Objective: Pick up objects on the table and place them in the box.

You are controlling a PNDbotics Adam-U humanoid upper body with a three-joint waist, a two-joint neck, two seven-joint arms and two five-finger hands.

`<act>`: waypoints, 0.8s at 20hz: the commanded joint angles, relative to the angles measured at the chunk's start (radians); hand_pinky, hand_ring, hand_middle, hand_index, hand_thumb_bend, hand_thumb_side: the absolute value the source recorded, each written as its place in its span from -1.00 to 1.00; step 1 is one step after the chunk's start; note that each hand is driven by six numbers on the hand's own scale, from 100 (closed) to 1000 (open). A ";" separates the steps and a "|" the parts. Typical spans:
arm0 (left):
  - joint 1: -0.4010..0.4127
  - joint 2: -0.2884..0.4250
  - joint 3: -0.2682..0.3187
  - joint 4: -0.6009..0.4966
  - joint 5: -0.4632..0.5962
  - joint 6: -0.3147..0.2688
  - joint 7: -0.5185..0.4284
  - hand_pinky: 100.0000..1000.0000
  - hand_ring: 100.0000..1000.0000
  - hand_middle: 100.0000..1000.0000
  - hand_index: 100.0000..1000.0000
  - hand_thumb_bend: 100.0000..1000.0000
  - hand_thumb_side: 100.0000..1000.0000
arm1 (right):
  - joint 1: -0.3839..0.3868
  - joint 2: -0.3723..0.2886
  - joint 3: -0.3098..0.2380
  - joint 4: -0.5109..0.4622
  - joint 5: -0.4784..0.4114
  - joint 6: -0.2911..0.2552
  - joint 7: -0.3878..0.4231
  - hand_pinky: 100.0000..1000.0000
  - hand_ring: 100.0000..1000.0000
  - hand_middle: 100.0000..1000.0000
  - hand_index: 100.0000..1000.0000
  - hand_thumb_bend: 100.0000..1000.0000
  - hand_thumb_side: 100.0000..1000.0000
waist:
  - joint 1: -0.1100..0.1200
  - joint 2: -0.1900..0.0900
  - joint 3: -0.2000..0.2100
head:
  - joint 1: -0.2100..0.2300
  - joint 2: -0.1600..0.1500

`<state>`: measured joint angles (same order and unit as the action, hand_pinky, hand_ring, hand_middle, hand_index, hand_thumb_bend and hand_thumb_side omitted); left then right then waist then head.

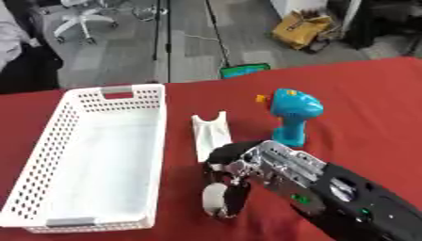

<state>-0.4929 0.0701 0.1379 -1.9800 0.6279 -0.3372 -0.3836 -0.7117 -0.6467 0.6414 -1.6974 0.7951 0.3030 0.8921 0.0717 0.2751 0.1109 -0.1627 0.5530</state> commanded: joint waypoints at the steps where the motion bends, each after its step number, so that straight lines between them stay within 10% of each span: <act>1: -0.013 0.005 0.000 -0.020 -0.001 -0.001 -0.001 0.18 0.24 0.26 0.36 -1.00 0.68 | -0.011 -0.021 -0.008 -0.002 0.014 0.014 0.015 -0.34 -0.22 0.05 0.45 -0.03 -0.61 | 0.000 -0.015 0.002 | 0.000 -0.008; 16: -0.014 0.004 0.001 -0.020 -0.002 -0.001 -0.001 0.18 0.24 0.26 0.36 -1.00 0.67 | -0.017 -0.021 -0.017 -0.017 0.015 0.021 0.003 -0.42 -0.30 -0.17 0.22 -0.09 -0.53 | 0.000 -0.017 0.002 | 0.001 -0.011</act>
<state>-0.4930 0.0696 0.1381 -1.9800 0.6278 -0.3372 -0.3837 -0.7127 -0.6467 0.6406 -1.6968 0.8078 0.3079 0.8866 0.0736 0.2751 0.1113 -0.1628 0.5525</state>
